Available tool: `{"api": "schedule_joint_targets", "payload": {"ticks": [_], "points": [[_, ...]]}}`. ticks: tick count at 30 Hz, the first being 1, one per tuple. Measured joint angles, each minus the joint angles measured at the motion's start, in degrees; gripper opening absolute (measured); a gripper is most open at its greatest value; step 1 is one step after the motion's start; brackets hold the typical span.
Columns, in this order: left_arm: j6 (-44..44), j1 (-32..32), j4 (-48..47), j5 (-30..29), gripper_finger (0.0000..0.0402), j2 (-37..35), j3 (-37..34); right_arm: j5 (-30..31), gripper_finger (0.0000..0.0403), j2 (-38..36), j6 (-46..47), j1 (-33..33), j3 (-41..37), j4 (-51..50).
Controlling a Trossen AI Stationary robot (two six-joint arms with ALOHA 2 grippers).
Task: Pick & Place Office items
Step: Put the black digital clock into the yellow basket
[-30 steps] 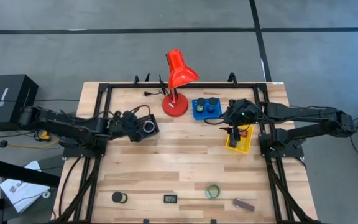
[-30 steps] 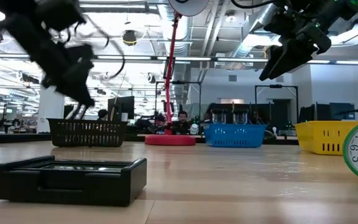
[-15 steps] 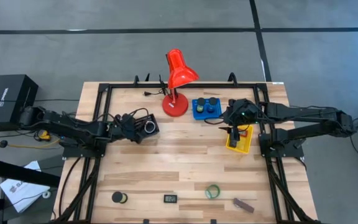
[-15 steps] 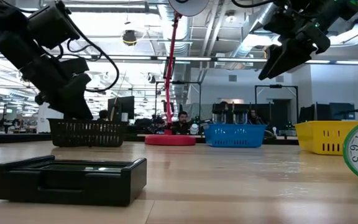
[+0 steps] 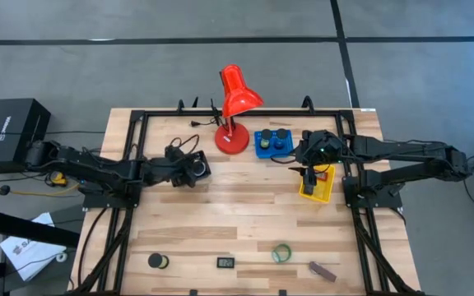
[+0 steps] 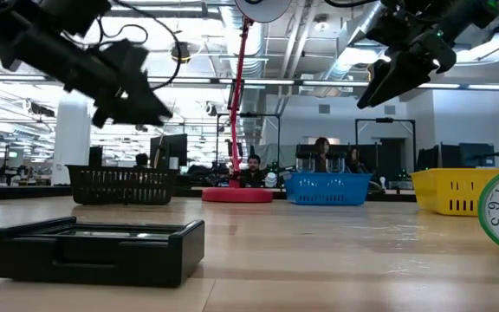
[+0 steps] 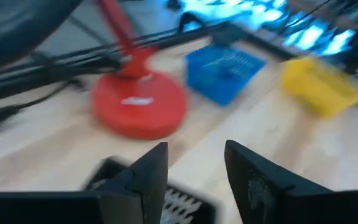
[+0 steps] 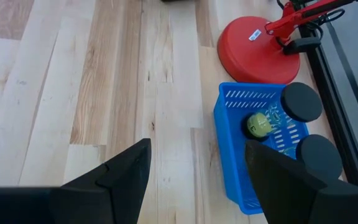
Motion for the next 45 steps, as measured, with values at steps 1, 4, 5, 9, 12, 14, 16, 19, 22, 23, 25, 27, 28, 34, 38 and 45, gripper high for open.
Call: {"api": "schedule_joint_targets", "payload": {"ticks": [1, 4, 5, 9, 12, 14, 16, 19, 22, 23, 25, 27, 28, 34, 38, 45], "points": [[0.0, 0.0, 1.9, 1.9, 0.015, 0.0, 0.0, 0.0, 0.0249, 0.0, 0.0, 0.0, 0.0, 0.0], [0.0, 0.0, 6.2, 8.4, 0.0143, 0.0, 0.0, 0.0, 0.0249, 0.0, 0.2, 0.0, 0.0, 0.3], [0.0, 0.0, 7.1, 10.4, 0.014, 0.0, 0.0, 0.0, 0.0249, 0.0, 0.2, 0.0, 0.0, 0.3], [0.0, -0.4, 8.5, 16.0, 0.0131, 0.0, 0.0, -0.1, 0.0249, 0.0, 0.2, 0.0, 0.0, 0.3], [0.2, -1.4, 8.5, 16.3, 0.0124, 0.8, 0.0, -0.1, 0.0249, 0.0, 0.2, 0.0, 0.0, 0.3], [0.2, -2.1, 8.6, 16.4, 0.012, 1.6, 0.0, -0.1, 0.0249, 0.0, 0.2, 0.0, 0.0, 0.6], [0.0, -2.7, 8.6, 16.4, 0.0116, 2.8, 0.0, -0.1, 0.0249, 0.0, 0.2, 0.0, 0.0, 1.5], [0.0, -3.5, 8.8, 16.4, 0.0112, 4.3, 0.0, -0.2, 0.0249, 0.0, 0.2, 0.0, 0.0, 3.6], [0.0, -3.8, 8.7, 16.4, 0.0111, 6.0, 0.0, -0.2, 0.0249, 0.0, 2.0, 0.0, 0.0, 5.7], [0.0, -3.8, 8.9, 16.4, 0.0111, 6.6, 0.0, -0.2, 0.0249, 0.0, 3.5, 0.0, 0.0, 6.4], [-0.1, -3.8, 8.8, 16.4, 0.0111, 7.7, 0.0, -0.2, 0.0249, 0.0, 5.5, 0.0, 0.0, 7.3], [-0.2, -3.8, 9.6, 16.4, 0.0111, 9.0, 0.0, -0.2, 0.0249, 0.0, 5.6, 0.0, 0.0, 7.8], [-0.2, -3.8, 10.0, 16.4, 0.0111, 9.6, 0.0, -0.2, 0.0249, 0.0, 5.6, 0.0, 0.0, 8.2], [2.7, -3.8, 13.6, 16.4, 0.0111, 12.0, 0.0, -0.2, 0.0249, 3.5, 11.1, 0.0, 0.1, 12.7], [3.0, -3.8, 14.8, 16.4, 0.0111, 12.4, 0.0, -0.8, 0.0249, 8.8, 17.1, 0.7, 0.1, 18.1], [2.8, -3.9, 15.6, 16.4, 0.0111, 12.4, 0.0, -9.7, 0.0249, 18.9, 19.9, 9.3, 0.0, 21.7]]}}
